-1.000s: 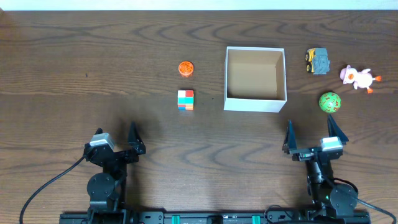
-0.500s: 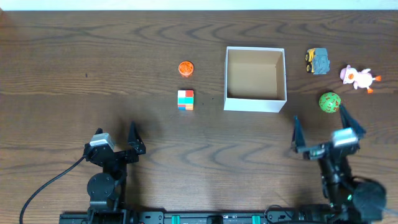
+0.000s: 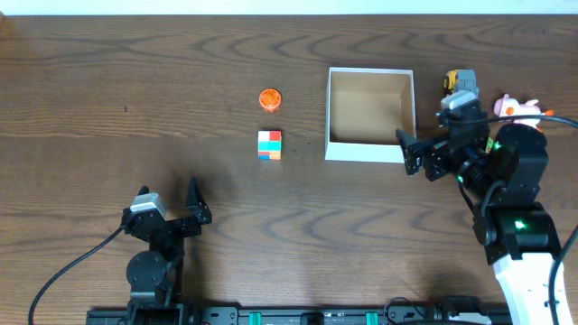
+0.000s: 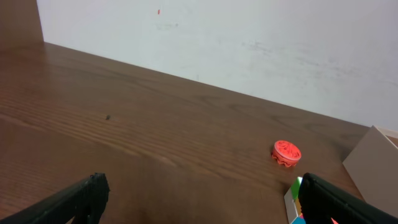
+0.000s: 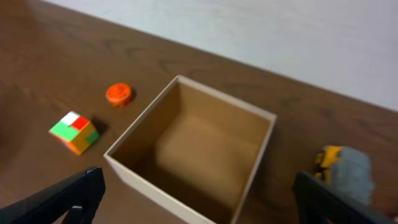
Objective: Pack container
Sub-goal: 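Lower the right gripper over the yellow-grey toy truck and grasp it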
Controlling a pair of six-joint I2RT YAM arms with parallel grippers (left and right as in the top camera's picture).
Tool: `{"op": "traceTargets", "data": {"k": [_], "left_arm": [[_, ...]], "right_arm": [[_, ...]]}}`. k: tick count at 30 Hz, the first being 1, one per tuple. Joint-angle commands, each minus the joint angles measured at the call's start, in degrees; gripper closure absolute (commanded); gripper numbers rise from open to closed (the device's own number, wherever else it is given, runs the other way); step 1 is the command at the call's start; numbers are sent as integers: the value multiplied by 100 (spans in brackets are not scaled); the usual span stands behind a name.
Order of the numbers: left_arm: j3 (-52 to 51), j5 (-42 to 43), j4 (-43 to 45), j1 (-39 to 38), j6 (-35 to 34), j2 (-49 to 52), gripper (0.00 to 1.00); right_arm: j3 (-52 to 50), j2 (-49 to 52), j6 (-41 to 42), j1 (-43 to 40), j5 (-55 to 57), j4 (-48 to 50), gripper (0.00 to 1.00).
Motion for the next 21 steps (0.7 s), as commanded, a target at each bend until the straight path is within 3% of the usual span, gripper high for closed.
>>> {"op": "traceTargets", "data": {"k": [1,7,16,21], "left_arm": [[-122,-46,-223,24,94,-26,2],[-122,-46,-223,24,94,-26,2],[-122,-46,-223,24,94,-26,2],[-122,-46,-223,24,94,-26,2]], "right_arm": [[186,83,-44,-28,-389,-7,1],[575,144,262,-131,313,-428,1],[3073,1628,271,-990,538,-2498,1],[3167,2022,654,-1008,201,-2865,1]]}}
